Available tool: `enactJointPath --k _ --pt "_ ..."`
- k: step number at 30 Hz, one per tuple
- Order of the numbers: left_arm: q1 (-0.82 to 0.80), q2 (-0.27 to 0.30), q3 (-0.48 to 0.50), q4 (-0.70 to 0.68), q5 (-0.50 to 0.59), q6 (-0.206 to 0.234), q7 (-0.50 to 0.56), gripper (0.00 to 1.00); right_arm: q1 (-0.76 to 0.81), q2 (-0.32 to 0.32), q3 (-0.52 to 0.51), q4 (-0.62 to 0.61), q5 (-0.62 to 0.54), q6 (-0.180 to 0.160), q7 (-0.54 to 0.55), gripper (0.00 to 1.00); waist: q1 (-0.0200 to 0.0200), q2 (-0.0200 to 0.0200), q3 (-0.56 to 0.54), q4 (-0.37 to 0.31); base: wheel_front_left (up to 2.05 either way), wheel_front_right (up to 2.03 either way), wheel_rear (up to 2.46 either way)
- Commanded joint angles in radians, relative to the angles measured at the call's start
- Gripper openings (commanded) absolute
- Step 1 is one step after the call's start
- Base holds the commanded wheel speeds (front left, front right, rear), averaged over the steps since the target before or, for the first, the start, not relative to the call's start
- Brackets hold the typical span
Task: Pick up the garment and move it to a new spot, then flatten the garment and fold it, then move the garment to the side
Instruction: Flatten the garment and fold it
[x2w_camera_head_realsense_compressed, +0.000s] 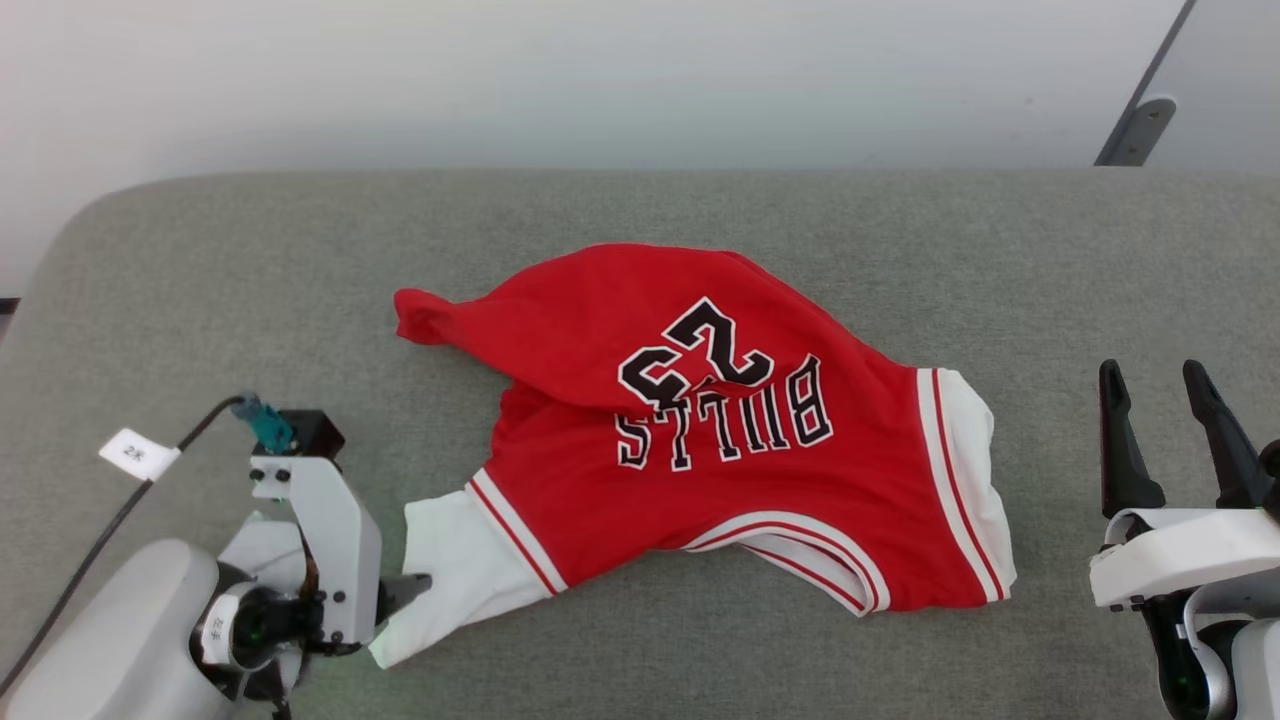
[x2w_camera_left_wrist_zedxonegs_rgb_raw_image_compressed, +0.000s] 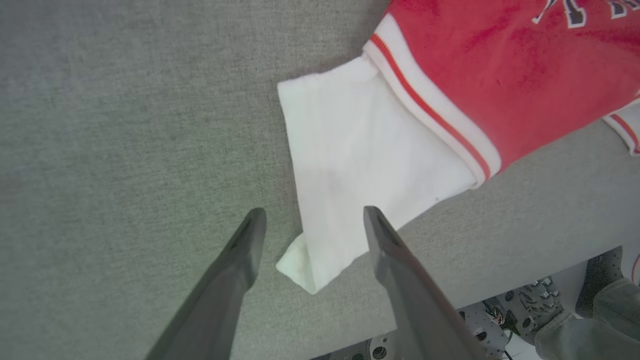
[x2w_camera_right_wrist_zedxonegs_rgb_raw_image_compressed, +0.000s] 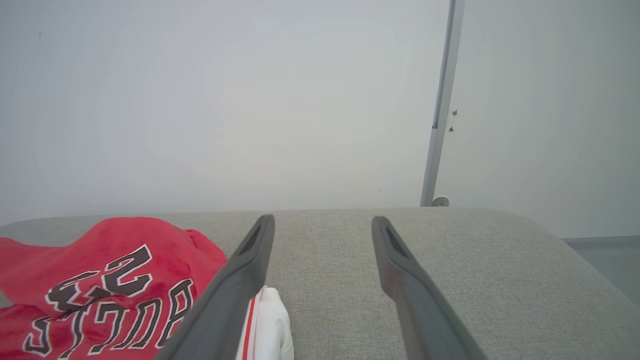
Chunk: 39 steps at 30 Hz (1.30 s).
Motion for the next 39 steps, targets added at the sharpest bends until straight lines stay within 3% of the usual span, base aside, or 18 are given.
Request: enactJointPath --k 1,8,15,16,18,27,39 --pt "-0.007 -0.001 -0.004 0.006 -0.002 0.003 0.005 1.0 -0.008 0.004 -0.004 -0.005 -0.005 -0.002 -0.008 1.0 0.0 0.0 0.005 -0.006 0.0 0.0 0.0" --pt "-0.012 -0.009 -0.011 0.091 -0.004 0.005 0.012 1.0 -0.009 0.02 -0.005 -0.02 -0.015 -0.002 -0.017 1.0 0.0 0.0 0.023 -0.021 0.0 0.0 0.0" --pt "-0.017 -0.046 -0.011 0.236 -0.015 -0.022 -0.023 1.0 -0.014 0.022 -0.006 -0.037 -0.015 -0.002 -0.013 1.0 0.0 0.0 0.039 -0.032 0.0 0.0 0.0" --pt "-0.016 -0.054 -0.008 0.256 -0.025 -0.026 -0.025 0.76 -0.015 0.022 -0.007 -0.039 -0.015 -0.002 -0.013 1.0 0.0 0.0 0.041 -0.033 0.0 0.0 0.0" --pt "-0.02 -0.079 0.006 0.292 -0.053 -0.035 -0.031 0.0 -0.014 0.022 -0.009 -0.044 -0.017 -0.002 -0.014 1.0 0.0 0.0 0.045 -0.034 0.0 0.0 0.0" --pt "-0.089 -0.11 0.017 0.339 -0.058 -0.079 -0.067 0.0 -0.01 0.026 -0.027 -0.062 -0.021 -0.002 -0.011 1.0 0.0 0.0 0.058 -0.024 0.0 0.0 0.0" --pt "-0.172 -0.05 0.016 0.319 -0.005 -0.1 -0.107 0.0 -0.016 0.03 -0.028 -0.049 -0.017 -0.002 -0.023 1.0 0.0 0.0 0.069 -0.017 0.0 0.0 0.0"
